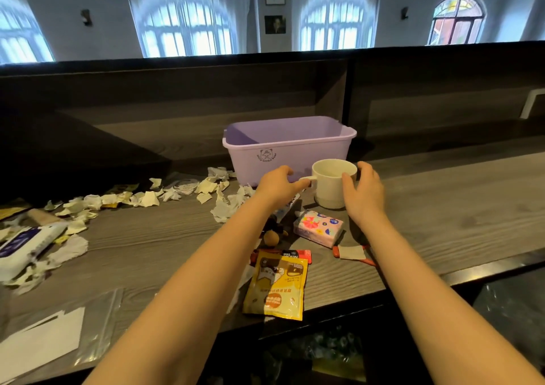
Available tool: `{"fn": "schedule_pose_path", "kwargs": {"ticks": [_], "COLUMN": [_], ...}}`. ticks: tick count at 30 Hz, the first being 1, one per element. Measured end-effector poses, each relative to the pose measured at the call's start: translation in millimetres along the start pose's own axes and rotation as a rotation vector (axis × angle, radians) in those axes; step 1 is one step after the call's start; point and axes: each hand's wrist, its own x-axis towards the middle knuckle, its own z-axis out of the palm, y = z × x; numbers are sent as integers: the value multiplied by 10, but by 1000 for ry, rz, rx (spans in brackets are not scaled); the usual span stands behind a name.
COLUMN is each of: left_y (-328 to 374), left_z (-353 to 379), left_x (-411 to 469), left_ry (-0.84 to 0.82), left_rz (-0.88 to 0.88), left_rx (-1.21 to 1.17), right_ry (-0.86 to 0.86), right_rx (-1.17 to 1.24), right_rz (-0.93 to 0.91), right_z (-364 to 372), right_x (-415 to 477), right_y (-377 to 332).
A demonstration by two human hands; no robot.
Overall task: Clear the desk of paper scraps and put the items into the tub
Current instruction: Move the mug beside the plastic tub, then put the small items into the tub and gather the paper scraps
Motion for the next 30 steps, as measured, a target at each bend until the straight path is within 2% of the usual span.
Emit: {"fn": "schedule_pose_path", "kwargs": {"ticks": [4, 6, 10, 15, 19, 24, 28, 30], "left_y": [-69, -111, -213, -444, -765, -1255, -1507, -1579], "left_z": [-302, -458, -758, -1068, -1207, -1270, -1322, -1324], "left_x": [-259, -422, -786, -1275, -1689, -2215, -2539, -2630], "left_ry": [70, 89, 99, 111, 124, 171, 179, 113], "left_rz": [-2, 13, 63, 44, 16, -52, -124, -160], "left_rx": [46, 105, 286, 349, 390, 444, 545, 554], "right_ry": [101, 93, -34, -241, -338, -300, -352, -375], "right_rx": [-159, -207, -200, -166, -212, -417, -576, -580], "right_rz": [-179, -255, -392, -450, -467, -476, -311, -279], "right_z": [-14, 7, 95, 126, 149, 242, 281, 290], "right_x": [-276, -448, -795, -1219, -1566, -1973, -2146, -2166], "right_y": [-191, -309, -545, -786, -853, -769, -627, -593]}}
